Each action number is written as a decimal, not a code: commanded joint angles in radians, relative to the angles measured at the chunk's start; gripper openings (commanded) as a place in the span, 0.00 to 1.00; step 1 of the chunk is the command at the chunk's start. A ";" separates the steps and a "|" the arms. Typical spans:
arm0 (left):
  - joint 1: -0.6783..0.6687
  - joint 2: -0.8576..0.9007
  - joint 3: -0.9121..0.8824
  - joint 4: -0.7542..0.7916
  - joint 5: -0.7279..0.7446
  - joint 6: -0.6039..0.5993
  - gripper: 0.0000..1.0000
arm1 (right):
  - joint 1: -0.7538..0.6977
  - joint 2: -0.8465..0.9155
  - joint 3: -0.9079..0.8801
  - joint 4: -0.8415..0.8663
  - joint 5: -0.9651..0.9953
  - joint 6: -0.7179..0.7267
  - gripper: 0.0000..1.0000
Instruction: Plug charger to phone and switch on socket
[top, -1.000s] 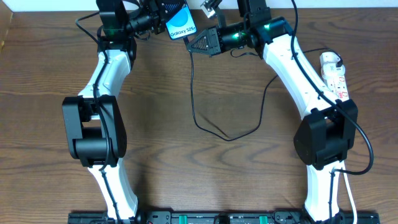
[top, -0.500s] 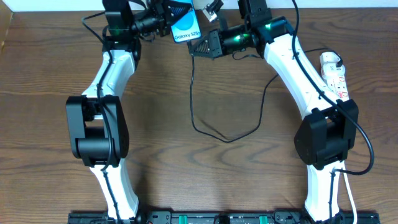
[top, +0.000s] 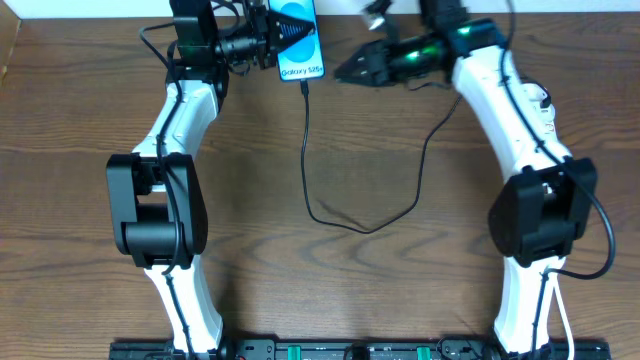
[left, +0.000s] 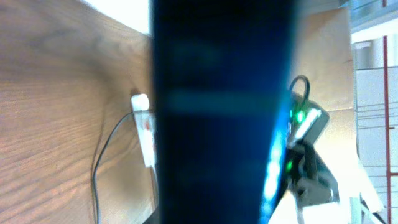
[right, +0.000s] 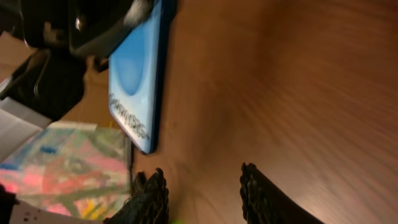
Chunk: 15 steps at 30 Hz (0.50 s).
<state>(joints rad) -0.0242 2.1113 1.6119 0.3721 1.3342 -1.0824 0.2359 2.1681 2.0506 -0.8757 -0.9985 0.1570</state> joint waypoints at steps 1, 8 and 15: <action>0.003 -0.015 -0.006 -0.071 0.042 0.156 0.07 | -0.054 -0.019 0.023 -0.025 0.018 -0.043 0.39; -0.002 -0.015 -0.059 -0.344 -0.036 0.370 0.07 | -0.093 -0.019 0.023 -0.127 0.176 -0.069 0.41; -0.042 -0.013 -0.072 -0.692 -0.315 0.547 0.07 | -0.079 -0.019 0.023 -0.183 0.315 -0.070 0.43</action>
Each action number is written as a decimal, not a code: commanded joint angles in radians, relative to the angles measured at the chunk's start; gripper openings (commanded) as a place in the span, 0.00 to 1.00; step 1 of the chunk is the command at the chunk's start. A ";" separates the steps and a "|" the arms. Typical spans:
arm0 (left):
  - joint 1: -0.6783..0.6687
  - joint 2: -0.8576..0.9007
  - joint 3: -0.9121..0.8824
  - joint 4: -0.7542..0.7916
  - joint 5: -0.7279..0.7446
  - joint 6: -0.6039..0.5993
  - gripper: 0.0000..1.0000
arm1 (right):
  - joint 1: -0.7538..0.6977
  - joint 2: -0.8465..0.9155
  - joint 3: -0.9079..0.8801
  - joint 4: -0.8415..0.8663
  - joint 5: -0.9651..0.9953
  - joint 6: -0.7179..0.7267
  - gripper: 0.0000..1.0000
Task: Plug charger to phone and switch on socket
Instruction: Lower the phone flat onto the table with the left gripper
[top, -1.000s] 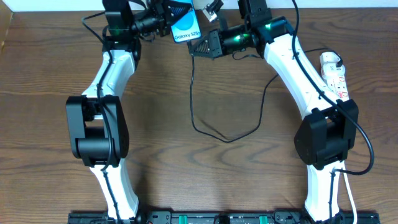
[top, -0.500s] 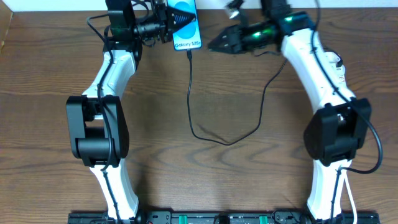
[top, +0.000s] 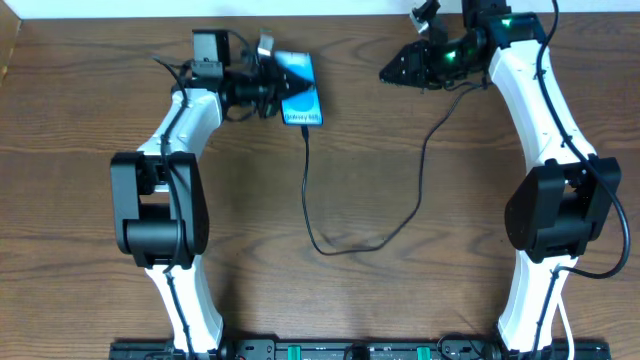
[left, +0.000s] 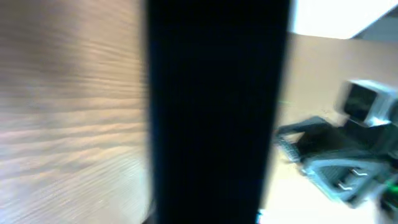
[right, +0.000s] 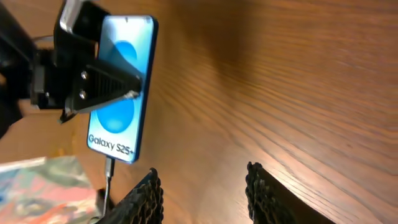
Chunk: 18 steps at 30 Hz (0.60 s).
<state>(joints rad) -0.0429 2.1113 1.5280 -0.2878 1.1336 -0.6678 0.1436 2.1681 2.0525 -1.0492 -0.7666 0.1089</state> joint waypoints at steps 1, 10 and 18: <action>-0.032 -0.011 0.012 -0.052 -0.134 0.150 0.07 | 0.016 -0.019 0.021 -0.016 0.103 -0.022 0.44; -0.088 0.029 0.011 -0.068 -0.164 0.178 0.07 | 0.037 -0.019 0.021 -0.044 0.161 -0.040 0.44; -0.089 0.077 0.011 -0.071 -0.205 0.177 0.07 | 0.041 -0.019 0.020 -0.051 0.185 -0.040 0.45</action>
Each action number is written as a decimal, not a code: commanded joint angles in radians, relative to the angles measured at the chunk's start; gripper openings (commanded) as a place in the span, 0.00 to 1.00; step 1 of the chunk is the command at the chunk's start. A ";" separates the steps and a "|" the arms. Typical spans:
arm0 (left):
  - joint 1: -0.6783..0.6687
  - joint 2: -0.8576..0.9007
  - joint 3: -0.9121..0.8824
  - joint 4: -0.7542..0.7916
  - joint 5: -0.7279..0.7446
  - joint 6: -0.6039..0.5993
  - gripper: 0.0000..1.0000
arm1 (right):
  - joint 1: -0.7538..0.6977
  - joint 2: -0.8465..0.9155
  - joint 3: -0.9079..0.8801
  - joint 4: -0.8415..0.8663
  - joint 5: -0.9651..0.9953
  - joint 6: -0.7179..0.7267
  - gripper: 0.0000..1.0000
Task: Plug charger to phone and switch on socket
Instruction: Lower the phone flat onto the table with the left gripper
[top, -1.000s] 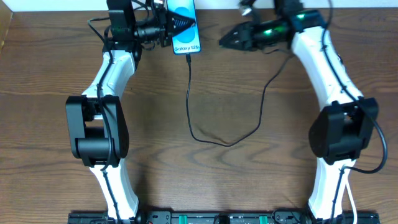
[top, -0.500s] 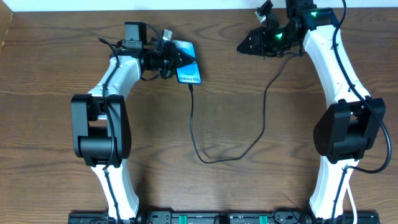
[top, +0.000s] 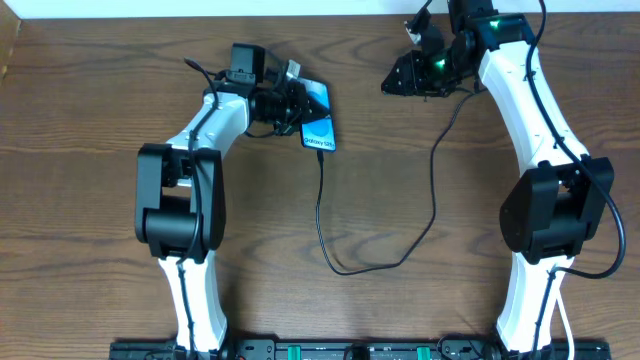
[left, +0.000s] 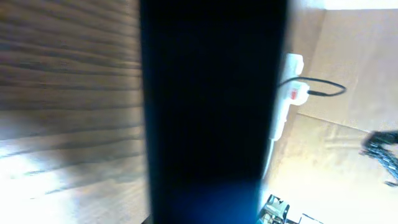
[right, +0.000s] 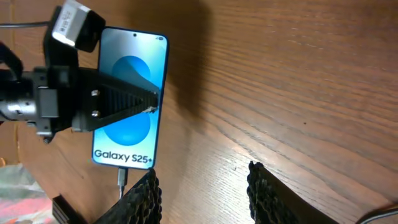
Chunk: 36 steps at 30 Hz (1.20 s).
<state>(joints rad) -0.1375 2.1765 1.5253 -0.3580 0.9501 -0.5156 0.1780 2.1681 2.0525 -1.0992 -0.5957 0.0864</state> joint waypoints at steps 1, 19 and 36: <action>0.006 0.014 0.014 0.000 -0.035 0.025 0.07 | 0.007 -0.019 0.020 -0.001 0.014 -0.018 0.45; -0.052 0.074 0.013 -0.004 -0.074 0.026 0.08 | 0.007 -0.019 0.020 -0.003 0.022 -0.021 0.46; -0.052 0.074 -0.018 -0.008 -0.088 0.025 0.10 | 0.007 -0.019 0.020 -0.005 0.022 -0.021 0.45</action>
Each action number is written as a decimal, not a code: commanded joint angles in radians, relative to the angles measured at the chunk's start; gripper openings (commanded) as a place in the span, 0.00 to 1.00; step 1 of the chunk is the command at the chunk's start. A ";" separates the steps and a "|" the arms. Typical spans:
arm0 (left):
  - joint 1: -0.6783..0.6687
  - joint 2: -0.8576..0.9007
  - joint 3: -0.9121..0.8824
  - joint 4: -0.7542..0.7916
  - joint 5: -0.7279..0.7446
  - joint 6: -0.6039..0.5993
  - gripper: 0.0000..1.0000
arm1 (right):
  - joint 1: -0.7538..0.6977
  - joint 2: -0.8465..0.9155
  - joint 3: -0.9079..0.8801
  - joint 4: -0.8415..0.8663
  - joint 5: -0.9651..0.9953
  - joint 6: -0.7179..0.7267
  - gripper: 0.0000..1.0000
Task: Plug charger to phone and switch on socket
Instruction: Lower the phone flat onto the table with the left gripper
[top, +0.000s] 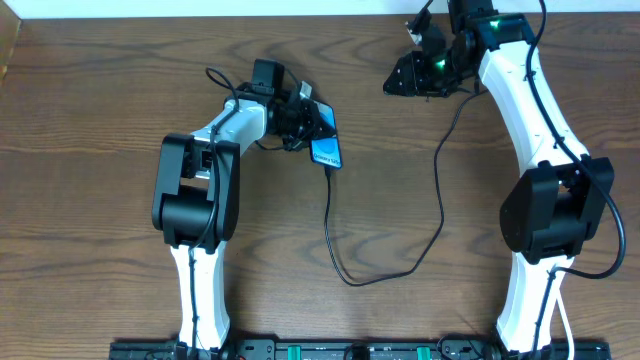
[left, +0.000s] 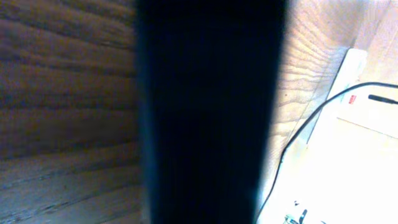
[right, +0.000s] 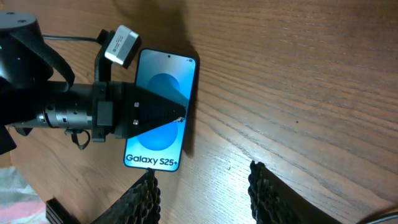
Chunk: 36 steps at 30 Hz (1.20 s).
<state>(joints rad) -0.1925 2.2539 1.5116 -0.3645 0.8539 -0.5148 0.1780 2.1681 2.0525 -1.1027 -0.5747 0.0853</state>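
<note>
The phone (top: 327, 150), its blue screen reading Galaxy S25+ (right: 160, 121), lies near the table's far middle. My left gripper (top: 316, 128) is shut on it, the black fingers (right: 152, 115) across the screen. A black cable (top: 338, 250) joins the phone's lower end, loops toward the front and rises to the far right. In the left wrist view the phone (left: 205, 112) is a dark band hiding the jaws; beyond it lies a white socket strip (left: 347, 67) with a red switch (left: 352, 99). My right gripper (top: 392, 84) hangs open, right of the phone (right: 205, 193).
The wooden table (top: 100, 220) runs to a far edge just behind both grippers. A cardboard surface (left: 336, 174) lies past that edge by the socket strip. The cable's rising part (top: 440, 170) passes close under the right arm.
The phone, still in my left gripper, now lies a little further right and nearer the table's middle, and the cable loop has shifted with it. The right gripper has barely moved.
At first my left gripper held the cabled phone at the table's far edge, with the open right gripper close beside it. At each later moment the phone lay further from that edge and further right, while the right gripper stood off to the far right, open throughout.
</note>
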 joint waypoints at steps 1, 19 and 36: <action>0.003 -0.003 -0.004 -0.002 0.008 0.024 0.12 | 0.007 -0.019 0.020 -0.002 0.001 -0.020 0.45; 0.003 -0.003 -0.004 -0.039 -0.036 0.025 0.29 | 0.007 -0.019 0.020 -0.013 0.001 -0.024 0.45; 0.003 -0.003 -0.004 -0.113 -0.142 0.026 0.54 | 0.007 -0.019 0.020 -0.020 0.001 -0.024 0.44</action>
<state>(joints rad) -0.1928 2.2402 1.5211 -0.4469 0.8352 -0.4961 0.1780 2.1681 2.0525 -1.1191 -0.5739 0.0780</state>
